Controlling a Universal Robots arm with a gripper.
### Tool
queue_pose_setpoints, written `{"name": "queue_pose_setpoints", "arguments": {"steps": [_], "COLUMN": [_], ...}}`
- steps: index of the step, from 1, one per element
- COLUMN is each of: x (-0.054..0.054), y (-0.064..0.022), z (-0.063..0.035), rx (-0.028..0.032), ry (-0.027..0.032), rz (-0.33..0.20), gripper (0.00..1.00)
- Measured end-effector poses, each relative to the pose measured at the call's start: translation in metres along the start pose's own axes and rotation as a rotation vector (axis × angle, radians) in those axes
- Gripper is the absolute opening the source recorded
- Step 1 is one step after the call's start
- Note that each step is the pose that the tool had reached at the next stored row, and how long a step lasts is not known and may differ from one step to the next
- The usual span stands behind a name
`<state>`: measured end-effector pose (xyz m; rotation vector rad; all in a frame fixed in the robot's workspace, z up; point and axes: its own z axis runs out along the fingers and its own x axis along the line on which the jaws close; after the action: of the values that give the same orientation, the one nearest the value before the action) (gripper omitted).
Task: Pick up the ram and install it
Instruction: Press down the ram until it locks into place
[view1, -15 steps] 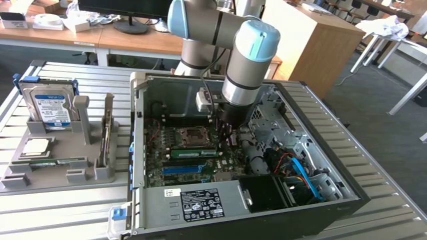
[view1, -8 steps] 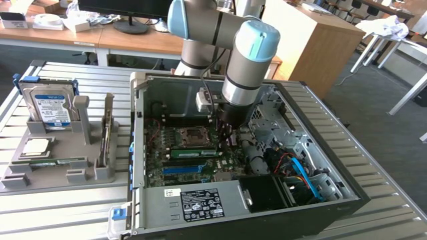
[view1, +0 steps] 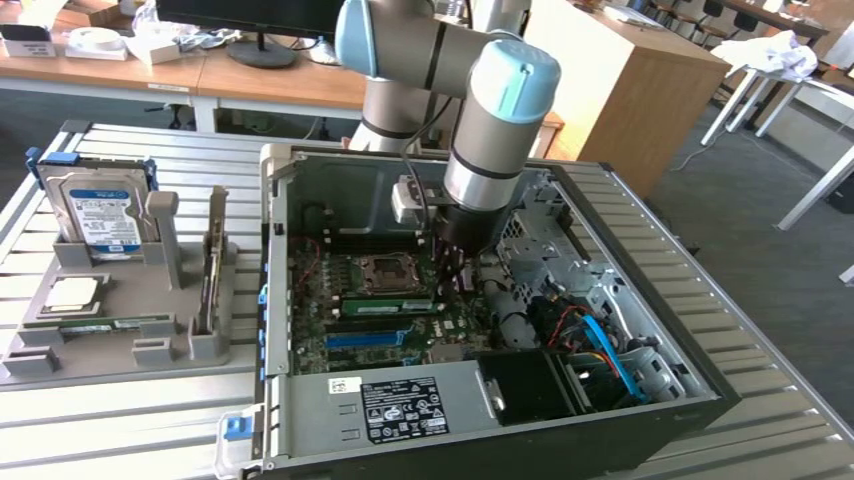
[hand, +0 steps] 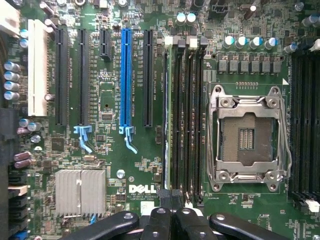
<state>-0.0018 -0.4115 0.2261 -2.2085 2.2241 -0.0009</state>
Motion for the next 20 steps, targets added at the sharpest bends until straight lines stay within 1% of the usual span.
{"name": "queue_pose_setpoints", "arguments": {"steps": [7, 12, 14, 20], "x": [0.000, 0.000, 0.000, 0.000], "y": [-0.0002, -0.0002, -0.0002, -0.0001], "z": [-0.0130, -0.0207, -0.0227, -0.0230], "rx": [-0.0001, -0.0001, -0.0001, -0.0001], "ry": [0.0030, 0.0048, 0.0051, 0.0050], "rz": [0.000, 0.000, 0.000, 0.000], "gripper": [0.10, 0.10, 0.10, 0.10]}}
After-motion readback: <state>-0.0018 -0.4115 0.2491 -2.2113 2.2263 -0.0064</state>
